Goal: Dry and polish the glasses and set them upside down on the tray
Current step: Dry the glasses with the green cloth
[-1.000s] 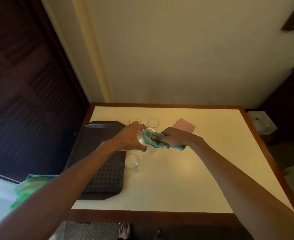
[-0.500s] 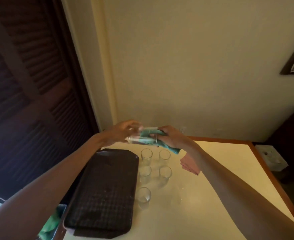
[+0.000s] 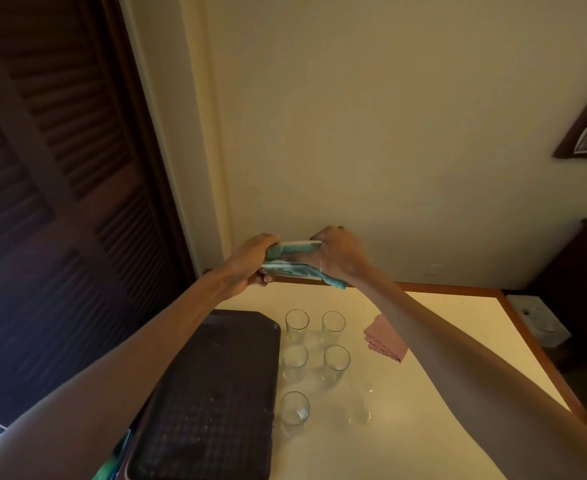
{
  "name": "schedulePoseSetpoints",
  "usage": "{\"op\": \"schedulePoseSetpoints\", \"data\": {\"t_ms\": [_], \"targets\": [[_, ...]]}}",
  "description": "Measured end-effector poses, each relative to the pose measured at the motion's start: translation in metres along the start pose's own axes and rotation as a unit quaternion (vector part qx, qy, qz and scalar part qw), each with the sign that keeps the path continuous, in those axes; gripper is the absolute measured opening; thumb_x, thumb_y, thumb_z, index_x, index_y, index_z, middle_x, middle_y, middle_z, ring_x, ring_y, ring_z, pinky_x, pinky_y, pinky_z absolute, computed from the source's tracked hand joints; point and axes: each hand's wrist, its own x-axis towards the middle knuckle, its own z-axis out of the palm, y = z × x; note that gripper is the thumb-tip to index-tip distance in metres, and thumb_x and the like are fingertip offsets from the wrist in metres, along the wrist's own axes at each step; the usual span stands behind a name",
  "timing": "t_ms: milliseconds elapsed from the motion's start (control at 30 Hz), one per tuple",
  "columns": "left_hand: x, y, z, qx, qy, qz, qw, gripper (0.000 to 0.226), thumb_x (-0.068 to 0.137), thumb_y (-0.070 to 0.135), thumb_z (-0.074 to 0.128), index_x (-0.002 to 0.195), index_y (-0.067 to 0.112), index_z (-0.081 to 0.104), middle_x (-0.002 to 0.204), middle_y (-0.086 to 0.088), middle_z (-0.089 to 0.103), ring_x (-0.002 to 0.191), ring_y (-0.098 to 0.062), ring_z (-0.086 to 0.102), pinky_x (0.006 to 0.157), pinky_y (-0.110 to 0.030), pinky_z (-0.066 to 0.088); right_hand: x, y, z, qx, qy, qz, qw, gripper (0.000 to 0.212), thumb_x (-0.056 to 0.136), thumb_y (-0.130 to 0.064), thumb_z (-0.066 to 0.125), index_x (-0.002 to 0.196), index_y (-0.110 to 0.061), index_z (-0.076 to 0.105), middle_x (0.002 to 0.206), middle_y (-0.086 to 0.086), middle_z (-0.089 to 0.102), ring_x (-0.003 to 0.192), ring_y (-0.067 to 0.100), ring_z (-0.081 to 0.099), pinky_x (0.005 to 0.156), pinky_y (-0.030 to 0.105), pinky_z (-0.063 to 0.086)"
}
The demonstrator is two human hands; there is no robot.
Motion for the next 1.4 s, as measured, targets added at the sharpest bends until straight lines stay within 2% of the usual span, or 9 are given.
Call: {"op": "schedulePoseSetpoints", "data": {"t_ms": [233,333,433,633,800,967,1133,1267,1400], "targets": [[0.009,0.006,-0.012,-0.166,-0.121,-0.149,0.967,0.055,0.104,0.052,0.037,0.115,0.003,0.060,0.083,-0.015,0.065,0.051,-0.012,0.044,0.041,-0.018,0.036,-0.004,-0.027,-0.032,-0.101,0.018,-0.130,0.986,0.034,0.090,-0.020,0.059,0.122,-0.017,0.069,0.113,0.006,0.071,0.103,0.022,0.058,0.080,0.029,0.034],[0.013,0.014,-0.010,-0.185,-0.111,-0.139,0.967,0.046,0.104,0.037,0.034,0.116,0.000,0.058,0.082,-0.020,0.067,0.043,-0.009,0.040,0.034,-0.015,0.031,0.005,-0.028,-0.038,-0.080,-0.004,-0.075,0.994,0.038,0.091,-0.012,0.055,0.127,-0.016,0.065,0.126,0.007,0.066,0.112,0.025,0.057,0.092,0.035,0.042],[0.012,0.022,-0.002,-0.164,-0.018,-0.077,0.983,0.036,0.103,0.029,0.033,0.099,0.002,0.057,0.076,-0.022,0.067,0.039,-0.012,0.037,0.033,-0.018,0.026,0.021,-0.022,-0.027,0.046,-0.056,0.015,0.997,0.018,0.096,-0.017,0.054,0.099,-0.006,0.069,0.101,0.013,0.069,0.091,0.033,0.065,0.071,0.034,0.047],[0.012,0.023,0.002,0.008,0.093,0.149,0.984,0.031,0.100,0.026,0.044,0.076,0.010,0.055,0.067,-0.006,0.061,0.056,-0.014,0.061,0.043,-0.023,0.041,0.004,-0.018,-0.011,0.436,-0.337,0.158,0.819,0.046,0.097,-0.056,0.047,0.092,-0.012,0.063,0.063,0.001,0.062,0.042,0.004,0.052,0.035,0.014,0.037],[0.015,0.016,-0.008,-0.062,-0.008,0.135,0.989,0.034,0.106,0.032,0.040,0.094,0.005,0.056,0.081,-0.020,0.063,0.061,-0.022,0.062,0.045,-0.025,0.044,0.021,-0.015,-0.012,0.101,-0.150,0.037,0.983,0.030,0.094,-0.026,0.066,0.105,0.002,0.066,0.096,0.017,0.070,0.073,0.023,0.067,0.053,0.023,0.045],[0.017,0.021,-0.012,-0.128,-0.044,-0.031,0.990,0.048,0.106,0.041,0.045,0.117,-0.003,0.062,0.090,-0.023,0.068,0.057,-0.024,0.062,0.044,-0.025,0.050,0.016,-0.038,-0.039,-0.156,0.017,-0.139,0.978,0.047,0.074,-0.033,0.044,0.106,-0.015,0.074,0.104,0.009,0.071,0.095,0.033,0.062,0.079,0.035,0.043],[0.015,0.032,-0.007,-0.033,0.104,0.121,0.987,0.028,0.107,0.018,0.042,0.089,0.005,0.060,0.078,-0.016,0.063,0.059,-0.020,0.064,0.040,-0.024,0.046,0.028,-0.027,-0.016,0.045,0.029,0.001,0.999,0.027,0.090,-0.016,0.059,0.114,-0.012,0.071,0.111,0.008,0.069,0.097,0.026,0.062,0.077,0.031,0.042],[0.021,0.033,-0.014,0.061,0.147,0.302,0.940,0.027,0.100,0.019,0.048,0.077,0.008,0.059,0.066,-0.005,0.058,0.048,-0.010,0.056,0.037,-0.020,0.038,0.027,-0.032,-0.003,0.411,-0.168,0.119,0.888,0.051,0.093,-0.053,0.061,0.098,-0.003,0.068,0.068,0.005,0.067,0.052,0.012,0.062,0.048,0.026,0.052],[0.025,0.033,-0.021,-0.012,0.096,0.263,0.960,0.032,0.097,0.031,0.049,0.085,0.004,0.062,0.079,-0.012,0.064,0.063,-0.019,0.064,0.045,-0.027,0.047,0.030,-0.039,-0.020,0.170,-0.061,0.051,0.982,0.026,0.092,-0.022,0.060,0.091,0.004,0.067,0.084,0.019,0.067,0.071,0.028,0.063,0.059,0.034,0.044]]}}
